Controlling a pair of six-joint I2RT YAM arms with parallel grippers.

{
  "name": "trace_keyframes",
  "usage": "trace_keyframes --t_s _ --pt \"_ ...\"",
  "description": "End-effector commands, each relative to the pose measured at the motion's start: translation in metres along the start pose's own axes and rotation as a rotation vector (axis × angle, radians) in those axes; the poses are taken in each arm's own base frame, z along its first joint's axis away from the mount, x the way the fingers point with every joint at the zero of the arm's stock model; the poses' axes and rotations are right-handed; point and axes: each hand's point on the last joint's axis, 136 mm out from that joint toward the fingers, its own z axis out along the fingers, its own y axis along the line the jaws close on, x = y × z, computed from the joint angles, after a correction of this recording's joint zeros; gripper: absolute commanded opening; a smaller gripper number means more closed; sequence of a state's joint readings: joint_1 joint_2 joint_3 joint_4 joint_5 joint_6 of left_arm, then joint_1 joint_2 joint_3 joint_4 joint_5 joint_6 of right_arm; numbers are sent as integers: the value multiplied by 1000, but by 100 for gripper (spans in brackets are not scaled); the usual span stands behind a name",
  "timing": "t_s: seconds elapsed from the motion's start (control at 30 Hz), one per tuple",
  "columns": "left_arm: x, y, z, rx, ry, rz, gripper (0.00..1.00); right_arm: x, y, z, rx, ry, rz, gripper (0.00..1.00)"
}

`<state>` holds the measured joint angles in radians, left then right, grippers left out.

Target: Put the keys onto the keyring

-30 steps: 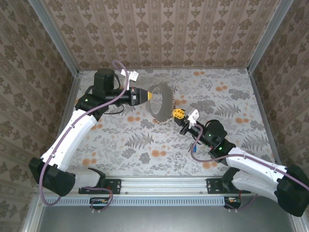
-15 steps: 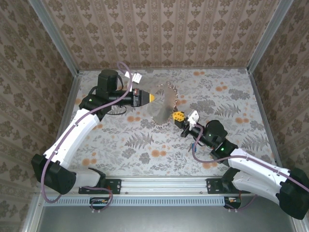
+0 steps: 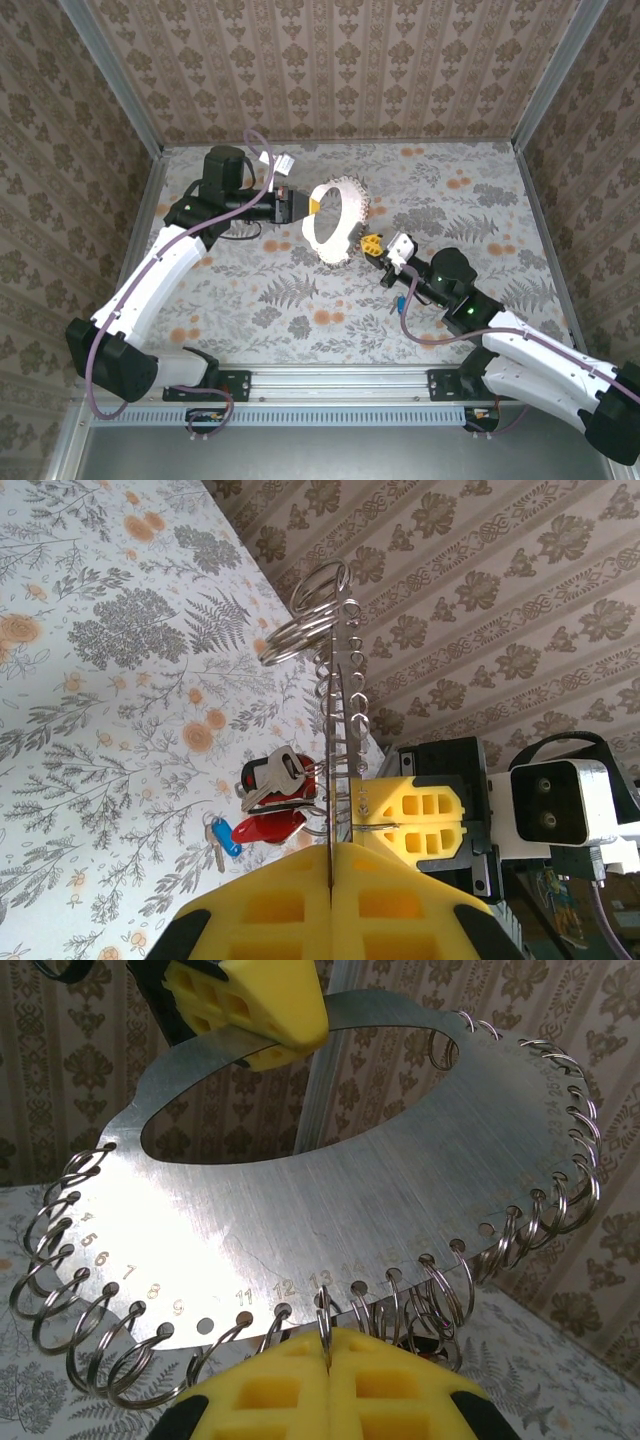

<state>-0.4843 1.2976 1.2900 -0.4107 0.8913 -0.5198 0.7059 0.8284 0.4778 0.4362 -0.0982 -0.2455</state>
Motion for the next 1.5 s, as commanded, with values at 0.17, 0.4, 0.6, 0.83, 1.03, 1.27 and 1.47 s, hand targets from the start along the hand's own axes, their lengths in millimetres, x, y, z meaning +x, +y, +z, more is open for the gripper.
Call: trace_keyframes --t_s 0.17,0.4,0.6,0.83,1.03,1.27,1.47 --pt "0 19 3 -27 -11 -26 9 -46 -7 8 -11 -180 103 0" --pt "8 41 4 -111 0 -56 23 -41 -14 8 -7 -179 150 0" --pt "13 60 12 -141 2 -78 32 -27 -9 12 -42 -119 174 0" --pt "39 103 17 -266 27 -111 41 -1 -18 20 -8 20 208 0" --pt "62 147 20 -383 24 -148 42 43 -22 32 19 227 142 0" --pt "72 178 3 -558 -36 -131 42 89 -11 43 -51 420 -15 0" --pt "64 181 -20 -655 -142 -45 42 128 22 51 -181 547 -252 0"
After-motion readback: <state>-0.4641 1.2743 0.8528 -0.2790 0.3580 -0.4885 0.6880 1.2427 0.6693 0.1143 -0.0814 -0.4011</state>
